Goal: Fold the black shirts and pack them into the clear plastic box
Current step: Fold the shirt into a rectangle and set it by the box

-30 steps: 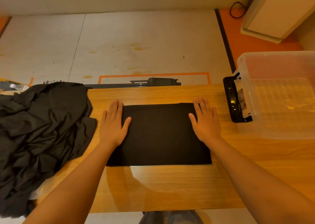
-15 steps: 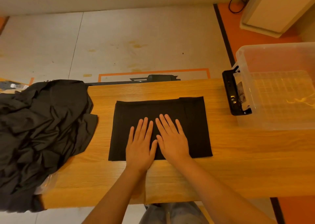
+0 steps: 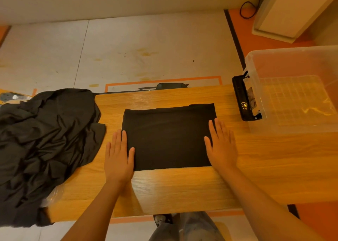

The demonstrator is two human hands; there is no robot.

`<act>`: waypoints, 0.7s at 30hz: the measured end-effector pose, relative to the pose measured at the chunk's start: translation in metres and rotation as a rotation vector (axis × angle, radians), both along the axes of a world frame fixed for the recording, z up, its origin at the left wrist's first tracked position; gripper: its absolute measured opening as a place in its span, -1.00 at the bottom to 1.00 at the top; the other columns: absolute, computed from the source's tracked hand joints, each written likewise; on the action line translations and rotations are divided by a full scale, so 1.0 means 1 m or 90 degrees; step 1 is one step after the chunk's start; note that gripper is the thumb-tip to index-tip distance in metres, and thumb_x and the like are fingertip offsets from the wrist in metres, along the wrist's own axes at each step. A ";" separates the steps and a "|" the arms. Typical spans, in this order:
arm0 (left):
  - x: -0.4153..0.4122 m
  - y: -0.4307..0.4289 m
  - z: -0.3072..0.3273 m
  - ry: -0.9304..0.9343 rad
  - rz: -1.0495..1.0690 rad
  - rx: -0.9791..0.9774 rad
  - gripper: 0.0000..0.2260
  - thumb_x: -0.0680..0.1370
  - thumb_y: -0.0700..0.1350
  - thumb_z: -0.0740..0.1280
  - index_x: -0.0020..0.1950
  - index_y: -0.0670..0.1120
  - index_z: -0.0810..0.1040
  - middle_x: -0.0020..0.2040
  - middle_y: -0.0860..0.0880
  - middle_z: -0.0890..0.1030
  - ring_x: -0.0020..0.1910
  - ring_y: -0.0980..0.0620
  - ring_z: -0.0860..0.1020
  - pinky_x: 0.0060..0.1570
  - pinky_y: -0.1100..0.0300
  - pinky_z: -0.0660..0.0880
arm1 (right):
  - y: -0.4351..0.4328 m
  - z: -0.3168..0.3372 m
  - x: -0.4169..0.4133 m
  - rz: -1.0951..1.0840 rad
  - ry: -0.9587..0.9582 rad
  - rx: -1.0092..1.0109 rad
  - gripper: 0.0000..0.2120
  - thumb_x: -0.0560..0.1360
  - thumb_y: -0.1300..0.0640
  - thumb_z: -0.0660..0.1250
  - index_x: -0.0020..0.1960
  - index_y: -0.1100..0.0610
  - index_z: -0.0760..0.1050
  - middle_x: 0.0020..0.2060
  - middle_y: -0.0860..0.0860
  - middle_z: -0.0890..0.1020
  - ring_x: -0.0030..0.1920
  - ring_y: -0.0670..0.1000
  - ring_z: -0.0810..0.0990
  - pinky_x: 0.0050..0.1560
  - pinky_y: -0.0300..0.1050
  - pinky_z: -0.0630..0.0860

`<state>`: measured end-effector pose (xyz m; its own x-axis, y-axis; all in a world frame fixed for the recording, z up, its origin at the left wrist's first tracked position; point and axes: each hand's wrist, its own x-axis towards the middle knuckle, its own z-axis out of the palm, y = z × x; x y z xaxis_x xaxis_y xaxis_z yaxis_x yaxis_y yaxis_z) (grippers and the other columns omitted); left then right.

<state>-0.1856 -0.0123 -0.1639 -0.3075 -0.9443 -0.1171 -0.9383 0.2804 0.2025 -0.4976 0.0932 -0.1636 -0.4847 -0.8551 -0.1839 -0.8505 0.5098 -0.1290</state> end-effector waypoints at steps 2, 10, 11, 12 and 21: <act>0.001 -0.001 0.004 0.031 -0.007 0.005 -0.39 0.60 0.16 -0.18 0.58 -0.10 -0.14 0.60 -0.05 -0.06 0.56 0.07 -0.15 0.54 0.00 -0.07 | 0.007 0.005 -0.010 -0.026 -0.022 -0.004 -0.42 0.57 -0.16 -0.27 0.54 0.01 -0.23 0.56 0.03 -0.12 0.54 0.02 -0.21 0.53 0.04 -0.16; -0.078 0.041 0.043 0.161 -0.107 -0.046 -0.42 0.63 0.04 0.01 0.59 -0.12 -0.09 0.60 -0.06 -0.06 0.58 0.03 -0.12 0.53 0.02 -0.15 | -0.005 0.046 0.076 0.087 -0.049 -0.154 -0.47 0.62 0.03 0.00 0.55 0.07 -0.05 0.54 0.02 -0.03 0.55 0.02 -0.08 0.53 0.05 -0.08; -0.089 0.048 0.039 0.158 -0.133 -0.037 -0.44 0.64 0.03 -0.02 0.59 -0.13 -0.06 0.60 -0.07 -0.05 0.58 0.02 -0.11 0.53 0.01 -0.14 | -0.006 0.038 0.097 0.158 -0.018 -0.128 -0.47 0.63 0.04 0.02 0.55 0.10 -0.04 0.53 0.05 -0.04 0.55 0.05 -0.08 0.53 0.09 -0.08; -0.093 0.055 0.032 0.148 -0.137 -0.022 -0.46 0.65 0.03 -0.04 0.59 -0.13 -0.04 0.60 -0.06 -0.04 0.58 0.02 -0.10 0.53 0.01 -0.13 | -0.005 0.029 0.112 0.203 -0.003 -0.084 -0.46 0.63 0.04 0.05 0.55 0.11 -0.03 0.53 0.07 -0.06 0.55 0.07 -0.09 0.53 0.11 -0.09; -0.053 0.061 -0.002 0.000 -0.074 -0.002 -0.45 0.64 0.13 -0.06 0.59 -0.06 0.01 0.60 -0.03 0.00 0.57 0.04 -0.12 0.52 0.03 -0.15 | 0.020 0.001 0.078 0.139 0.007 -0.008 -0.46 0.59 -0.13 -0.10 0.52 0.03 0.17 0.51 0.04 0.23 0.53 0.06 0.12 0.46 0.11 0.01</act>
<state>-0.2389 0.0488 -0.1658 -0.4147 -0.9027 -0.1147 -0.8994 0.3875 0.2023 -0.4191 0.1130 -0.1626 -0.2897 -0.9423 -0.1679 -0.9419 0.3118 -0.1248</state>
